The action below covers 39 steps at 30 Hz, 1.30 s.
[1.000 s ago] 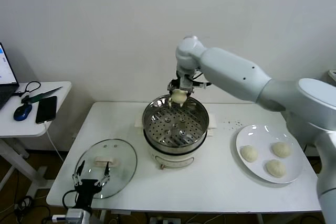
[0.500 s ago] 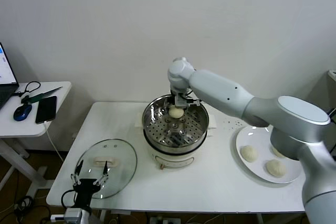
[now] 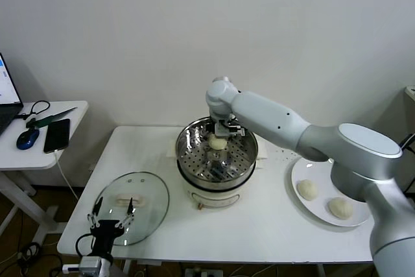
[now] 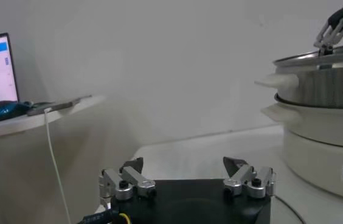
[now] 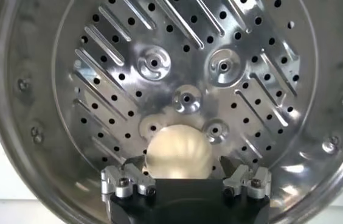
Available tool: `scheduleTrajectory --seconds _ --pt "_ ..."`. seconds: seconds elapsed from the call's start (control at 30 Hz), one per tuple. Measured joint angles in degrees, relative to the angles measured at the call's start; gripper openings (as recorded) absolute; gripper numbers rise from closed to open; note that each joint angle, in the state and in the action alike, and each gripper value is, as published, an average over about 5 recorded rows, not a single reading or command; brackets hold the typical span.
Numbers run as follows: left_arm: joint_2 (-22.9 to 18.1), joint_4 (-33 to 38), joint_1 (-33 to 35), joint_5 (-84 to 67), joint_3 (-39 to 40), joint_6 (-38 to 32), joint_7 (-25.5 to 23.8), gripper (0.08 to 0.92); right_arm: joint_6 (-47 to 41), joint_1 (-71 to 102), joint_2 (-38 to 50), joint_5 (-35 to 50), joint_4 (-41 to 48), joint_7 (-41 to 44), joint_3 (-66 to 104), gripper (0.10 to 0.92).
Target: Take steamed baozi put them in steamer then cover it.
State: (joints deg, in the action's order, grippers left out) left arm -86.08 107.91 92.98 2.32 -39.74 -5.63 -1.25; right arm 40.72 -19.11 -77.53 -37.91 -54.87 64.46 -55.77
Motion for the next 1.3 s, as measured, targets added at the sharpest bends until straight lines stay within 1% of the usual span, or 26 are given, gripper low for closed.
scheduleTrajectory --seconds 0.17,0.4,0.63,0.83,1.03,1.3 --pt "0.0 0.2 0.2 -0.2 0.2 0.2 0.0 0.823 -0.9 -3.5 3.1 5.3 -2.1 1.0 -1.5 0.823" --pt "0.3 0.4 -0.1 -0.6 0.9 0.4 -0.3 0.823 -6.8 -12.4 11.9 18.6 -7.5 -1.1 -9.2 0.823" --pt "0.3 1.0 -0.3 -2.1 1.5 -0.1 -0.9 0.823 -19.9 -20.0 23.3 36.0 -13.2 -4.3 -20.0 0.823" --pt "0.4 1.5 -0.5 -2.6 1.8 0.0 -1.4 0.823 -32.7 -21.3 33.0 47.2 -17.0 -4.8 -24.8 0.823" --pt "0.4 1.7 -0.3 -3.1 1.8 0.4 -1.5 0.823 -41.0 -16.4 40.4 51.9 -18.4 -4.8 -24.9 0.823" --pt "0.4 1.6 -0.2 -3.5 1.6 0.7 -1.6 0.823 -46.3 -3.6 44.5 51.1 -16.4 -4.4 -17.1 0.823"
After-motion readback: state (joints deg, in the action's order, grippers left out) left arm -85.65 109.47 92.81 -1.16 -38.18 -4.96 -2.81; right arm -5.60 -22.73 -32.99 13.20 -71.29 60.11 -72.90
